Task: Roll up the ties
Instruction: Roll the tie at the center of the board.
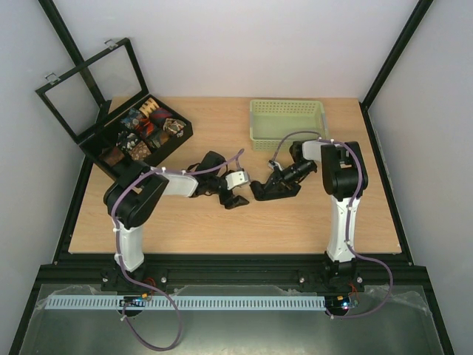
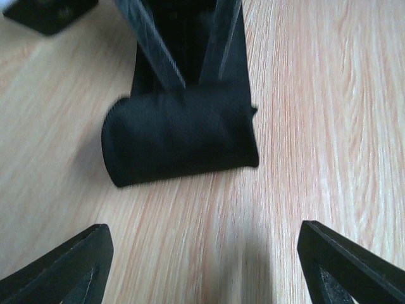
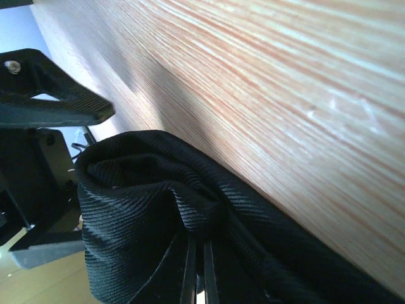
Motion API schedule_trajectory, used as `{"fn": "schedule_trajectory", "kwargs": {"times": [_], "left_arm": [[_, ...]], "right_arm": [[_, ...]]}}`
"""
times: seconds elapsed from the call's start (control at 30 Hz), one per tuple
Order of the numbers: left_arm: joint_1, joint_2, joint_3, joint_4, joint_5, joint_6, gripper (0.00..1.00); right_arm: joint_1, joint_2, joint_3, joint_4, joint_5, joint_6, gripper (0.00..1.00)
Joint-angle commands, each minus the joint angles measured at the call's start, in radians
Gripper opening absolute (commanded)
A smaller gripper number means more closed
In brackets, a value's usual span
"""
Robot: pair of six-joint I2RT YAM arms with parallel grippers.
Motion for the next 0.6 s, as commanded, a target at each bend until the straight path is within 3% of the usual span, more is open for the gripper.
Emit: {"fn": "schedule_trajectory", "kwargs": {"times": [0.0, 0.27, 0.4, 0.57], "left_arm": [[-0.01, 0.036, 0.007, 0.183, 0.082, -0.038, 0.83], [-0.043, 0.139, 0.099, 0.281, 0.089, -0.222, 0.84], [-0.05, 0.189, 0.122, 0.307, 0.068, -0.326, 0.75], [-0.054, 0.177, 0.091, 0.292, 0.037, -0.287, 0.51]], "right_arm": [[0.0, 0.074, -0.01, -0.022, 0.196, -0.034, 0.01], [0.0, 0.055, -0.045, 0.023, 0.236, -0.023, 0.01], [0.0, 0.049, -0.058, 0.054, 0.223, -0.003, 0.01], [0.0, 0.047, -0.046, 0.058, 0.209, 0.007, 0.02]]}}
